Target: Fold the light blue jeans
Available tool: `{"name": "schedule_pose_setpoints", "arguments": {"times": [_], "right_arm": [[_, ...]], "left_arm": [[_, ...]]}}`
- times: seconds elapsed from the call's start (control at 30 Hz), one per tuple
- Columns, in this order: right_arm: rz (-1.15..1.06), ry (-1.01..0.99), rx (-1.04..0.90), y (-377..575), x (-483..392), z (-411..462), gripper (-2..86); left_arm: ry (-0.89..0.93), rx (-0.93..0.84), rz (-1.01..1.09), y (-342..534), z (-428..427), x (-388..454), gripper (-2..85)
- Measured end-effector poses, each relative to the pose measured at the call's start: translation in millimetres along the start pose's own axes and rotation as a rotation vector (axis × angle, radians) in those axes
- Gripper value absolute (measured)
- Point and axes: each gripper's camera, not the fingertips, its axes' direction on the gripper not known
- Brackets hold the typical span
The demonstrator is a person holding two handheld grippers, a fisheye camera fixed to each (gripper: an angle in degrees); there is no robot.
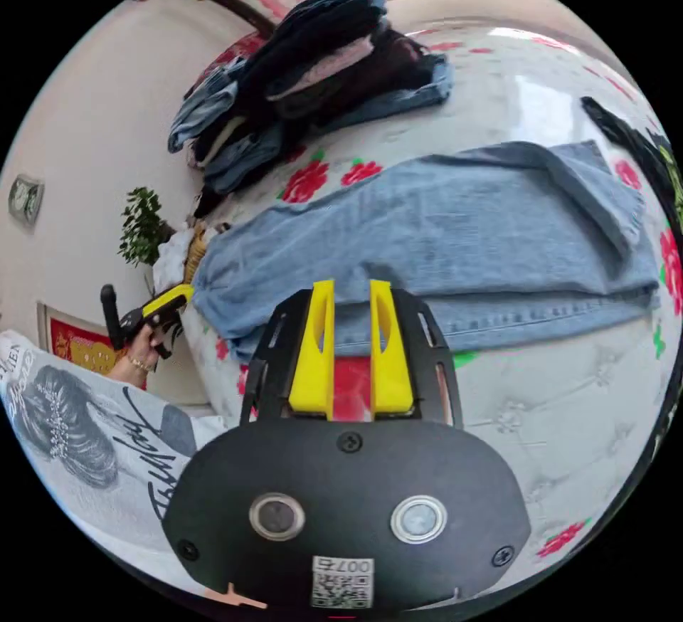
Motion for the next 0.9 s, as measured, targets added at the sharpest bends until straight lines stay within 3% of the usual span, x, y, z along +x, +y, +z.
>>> {"name": "schedule_pose_setpoints", "arguments": {"times": [0.07, 0.13, 0.27, 0.33, 0.5, 0.67, 0.73, 0.8, 0.9], "right_arm": [[0.251, 0.213, 0.141, 0.5, 71.0, -51.8, 2.5], [0.447, 0.286, 0.214, 7.2, 117.6, -80.3, 2.4], [0.668, 0.18, 0.297, 10.8, 172.3, -104.4, 2.3], [0.695, 0.203, 0.26, 1.4, 178.7, -99.3, 1.9], [0.669, 0.179, 0.193, -24.1, 179.9, -85.6, 0.1], [0.362, -0.027, 0.487, -27.3, 112.9, -170.0, -0.2], [0.264, 0.028, 0.513, -22.4, 91.1, -191.5, -0.3], [0.232, 0.136, 0.448, -19.5, 90.0, -189.1, -0.3], [0.47, 0.163, 0.19, -5.8, 154.6, -136.1, -0.3]], "left_arm": [[0.103, 0.007, 0.109, -12.1, 5.5, 52.4, 8.2], [0.098, -0.067, 0.206, -25.8, 35.0, 104.3, 8.5], [0.037, -0.206, 0.278, -40.4, 79.5, 137.6, 4.5], [0.019, -0.265, 0.315, -49.5, 92.9, 142.7, 0.2], [0.096, -0.317, 0.299, -70.0, 96.2, 129.5, -0.9], [0.1, -0.193, 0.216, -85.3, 32.1, 96.1, -0.9], [0.163, -0.118, 0.197, -85.9, -11.6, 78.6, -0.9], [0.233, -0.138, 0.228, -81.8, -16.9, 75.5, -0.7], [0.272, -0.21, 0.185, -66.8, 21.6, 80.9, 0.3]]}}
